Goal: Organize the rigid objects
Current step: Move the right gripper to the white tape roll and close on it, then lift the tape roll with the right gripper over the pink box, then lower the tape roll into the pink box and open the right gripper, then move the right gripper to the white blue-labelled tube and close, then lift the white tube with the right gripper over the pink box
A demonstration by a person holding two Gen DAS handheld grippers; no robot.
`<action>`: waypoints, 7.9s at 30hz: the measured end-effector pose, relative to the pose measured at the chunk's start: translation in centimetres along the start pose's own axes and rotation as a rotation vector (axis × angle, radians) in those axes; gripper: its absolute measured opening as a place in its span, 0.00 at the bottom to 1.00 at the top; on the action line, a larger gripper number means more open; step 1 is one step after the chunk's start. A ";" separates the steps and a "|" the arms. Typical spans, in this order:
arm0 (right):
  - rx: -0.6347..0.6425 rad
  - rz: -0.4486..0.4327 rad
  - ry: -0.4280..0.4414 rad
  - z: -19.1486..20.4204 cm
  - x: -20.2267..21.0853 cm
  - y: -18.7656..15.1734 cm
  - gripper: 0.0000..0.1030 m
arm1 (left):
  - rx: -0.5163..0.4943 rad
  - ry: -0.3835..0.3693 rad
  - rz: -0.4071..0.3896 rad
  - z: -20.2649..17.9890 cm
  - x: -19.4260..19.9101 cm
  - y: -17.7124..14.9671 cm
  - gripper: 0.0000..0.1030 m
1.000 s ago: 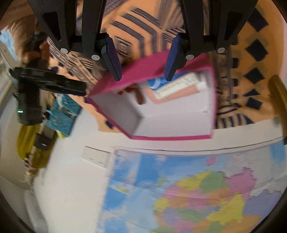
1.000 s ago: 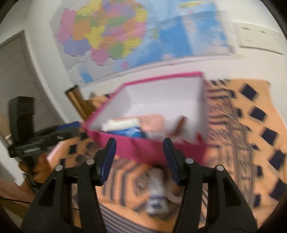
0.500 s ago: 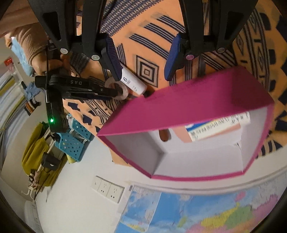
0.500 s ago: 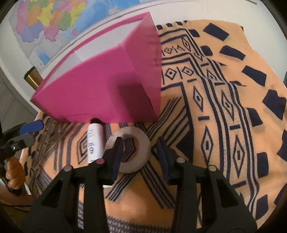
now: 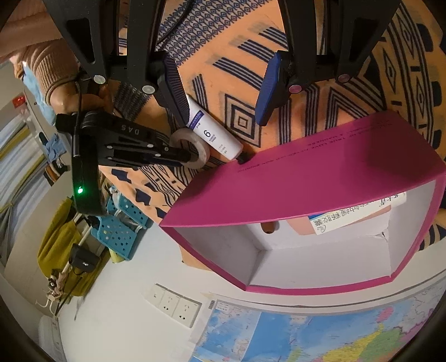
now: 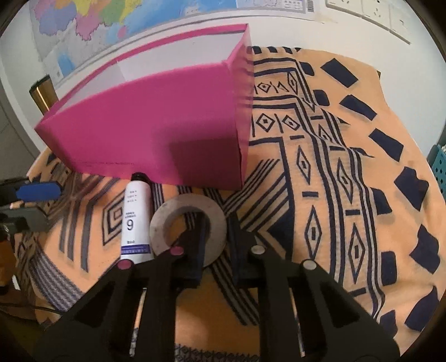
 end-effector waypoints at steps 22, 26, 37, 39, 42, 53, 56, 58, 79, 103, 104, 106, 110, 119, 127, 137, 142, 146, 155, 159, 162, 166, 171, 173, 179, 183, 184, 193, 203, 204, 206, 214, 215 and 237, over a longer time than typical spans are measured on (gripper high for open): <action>0.076 -0.186 0.123 5.5 5.6 4.4 0.16 | -0.020 -0.107 -0.042 -2.5 0.2 2.6 0.26; 0.091 -0.205 0.124 6.2 5.9 5.1 0.16 | -0.026 -0.081 -0.065 -2.3 0.7 3.4 0.25; 0.116 -0.239 0.136 7.0 6.5 7.5 0.16 | -0.026 -0.048 -0.103 -1.3 1.9 5.2 0.24; 0.117 -0.241 0.143 7.1 6.4 7.9 0.16 | -0.028 -0.042 -0.109 -1.2 2.0 5.5 0.24; 0.123 -0.245 0.150 7.2 6.2 8.5 0.16 | -0.029 -0.029 -0.116 -0.9 2.2 6.0 0.24; 0.137 -0.248 0.167 7.7 5.4 10.4 0.16 | -0.005 0.002 -0.125 0.8 2.2 7.6 0.24; 0.140 -0.249 0.170 7.8 5.1 10.9 0.16 | -0.006 0.012 -0.127 1.0 2.2 7.8 0.24; 0.141 -0.250 0.171 7.8 5.0 11.1 0.16 | -0.006 0.018 -0.128 1.2 2.2 8.1 0.24; 0.131 -0.231 0.164 7.3 3.0 12.5 0.16 | 0.010 0.062 -0.107 2.7 0.8 9.3 0.24; 0.117 -0.197 0.162 7.1 1.7 12.2 0.16 | 0.030 0.082 -0.079 3.4 -0.1 9.3 0.24; 0.117 -0.195 0.162 7.0 1.6 12.2 0.16 | 0.031 0.083 -0.077 3.5 -0.1 9.3 0.24; 0.117 -0.192 0.161 7.0 1.5 12.2 0.16 | 0.034 0.084 -0.073 3.5 -0.2 9.3 0.24; 0.119 -0.183 0.158 6.9 1.2 12.0 0.16 | 0.038 0.091 -0.064 3.7 -0.5 9.3 0.24; 0.123 -0.157 0.150 6.9 0.5 11.8 0.17 | 0.042 0.097 -0.044 4.0 -1.0 9.1 0.24; 0.122 -0.131 0.130 6.8 -0.2 11.4 0.20 | 0.050 0.113 -0.043 4.2 -1.2 9.1 0.24; 0.102 -0.155 0.132 6.2 1.6 10.5 0.24 | 0.029 0.131 -0.094 3.8 0.4 8.4 0.25; 0.084 -0.178 0.182 6.1 3.5 9.5 0.25 | 0.004 0.131 -0.129 3.3 1.9 7.8 0.29; 0.095 -0.211 0.257 6.3 6.1 7.9 0.32 | -0.029 0.110 -0.155 2.5 3.3 7.0 0.32; 0.114 -0.066 0.266 6.5 3.8 2.6 0.37 | -0.092 0.127 -0.176 0.7 4.5 4.8 0.35; 0.109 0.015 0.218 6.3 0.7 1.1 0.45 | -0.110 0.144 -0.164 0.3 4.3 4.0 0.35; 0.104 0.052 0.219 6.4 -1.0 0.5 0.45 | -0.118 0.148 -0.158 0.1 4.3 3.4 0.35; 0.126 0.062 0.230 7.2 -1.6 0.3 0.45 | -0.114 0.145 -0.151 0.3 4.2 2.9 0.35; 0.193 0.069 0.282 9.4 -1.2 -0.5 0.45 | -0.092 0.142 -0.130 1.0 3.6 2.2 0.35; 0.241 0.069 0.320 10.7 -0.7 -1.1 0.45 | -0.084 0.137 -0.115 1.4 3.3 1.7 0.35; 0.222 0.044 0.314 10.5 1.0 -1.7 0.45 | -0.054 0.104 -0.038 2.4 1.4 -0.4 0.35; 0.061 0.038 0.278 7.0 2.3 -2.4 0.45 | -0.062 0.080 0.016 2.2 -0.1 -1.4 0.35; 0.027 0.047 0.280 6.3 2.6 -2.8 0.45 | -0.068 0.073 0.030 2.1 -0.5 -1.6 0.35; -0.125 0.085 0.337 5.3 4.1 -5.2 0.45 | -0.086 0.055 0.076 2.0 -1.7 -1.9 0.35; -0.137 0.066 0.373 6.6 3.3 -4.7 0.45 | -0.070 0.048 0.091 2.3 -2.1 -2.0 0.37; -0.145 0.057 0.370 6.6 3.2 -4.5 0.45 | -0.067 0.048 0.092 2.3 -2.0 -2.1 0.37; -0.156 0.039 0.359 6.6 3.1 -4.3 0.45 | -0.061 0.036 0.092 2.2 -1.9 -2.1 0.37; -0.110 0.000 0.369 8.0 3.3 -3.0 0.41 | -0.092 0.044 0.112 0.9 -2.3 -2.9 0.37; -0.121 0.001 0.360 7.6 3.4 -3.1 0.41 | -0.097 0.046 0.115 0.8 -2.2 -3.1 0.37; -0.242 -0.015 0.402 6.5 3.0 -4.0 0.45 | -0.039 0.074 0.107 2.5 -1.6 -3.5 0.44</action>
Point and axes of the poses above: each gripper's, at about its wrist camera, not at the fingertips, and x roughly against the way its jaws point, z to its left, y to its top, the point moved 8 cm from there along -x, roughly the way its jaws point
